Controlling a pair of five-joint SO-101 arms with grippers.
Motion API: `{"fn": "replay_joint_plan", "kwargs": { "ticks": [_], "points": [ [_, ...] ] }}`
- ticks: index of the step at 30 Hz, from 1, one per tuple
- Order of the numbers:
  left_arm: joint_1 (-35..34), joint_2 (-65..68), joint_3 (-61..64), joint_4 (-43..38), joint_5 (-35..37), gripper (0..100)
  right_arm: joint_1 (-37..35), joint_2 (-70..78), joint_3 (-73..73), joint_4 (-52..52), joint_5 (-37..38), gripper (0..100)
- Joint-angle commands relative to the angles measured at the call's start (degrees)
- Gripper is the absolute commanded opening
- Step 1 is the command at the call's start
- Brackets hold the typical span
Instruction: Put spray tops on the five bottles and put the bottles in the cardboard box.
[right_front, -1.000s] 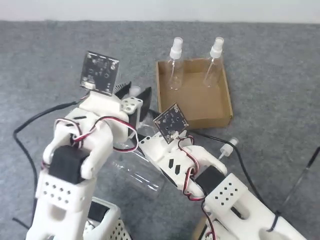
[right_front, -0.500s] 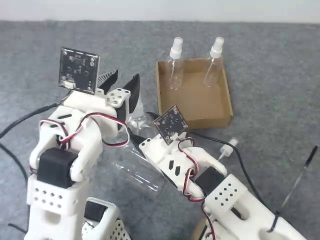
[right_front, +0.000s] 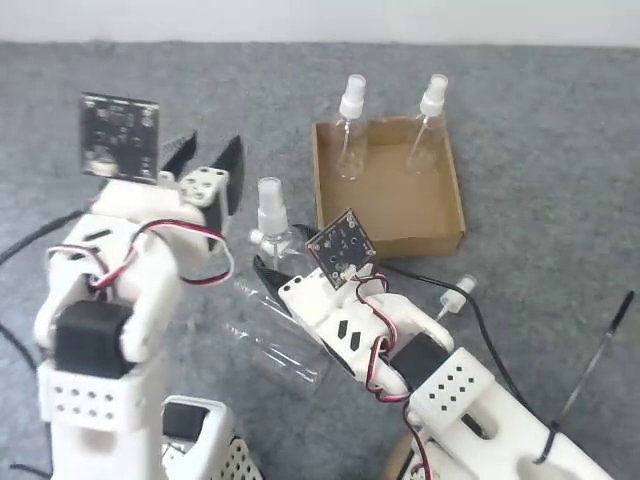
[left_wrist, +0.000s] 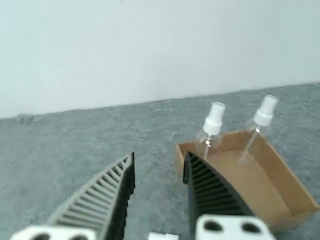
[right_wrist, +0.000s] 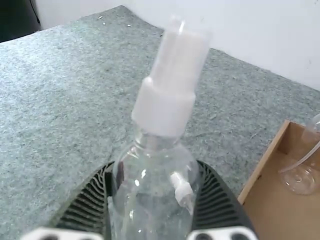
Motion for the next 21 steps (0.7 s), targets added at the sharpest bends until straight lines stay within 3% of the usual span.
{"fn": "replay_joint_plan", "kwargs": {
  "ticks": [1, 7, 21],
  "points": [
    [-2.7, -1.5, -4.8, 3.2, -0.6, 15, 0.6, -1.7, -1.0, -1.4, -0.8, 0.6],
    [-6.3, -1.0, -0.7, 3.3, -3.4, 15, 0.5, -1.8, -1.0, -1.4, -0.8, 0.6],
    [3.2, -0.4, 10.7, -3.2, -1.3, 15, 0.5, -1.5, -1.0, -1.3, -0.8, 0.6]
  ]
}}
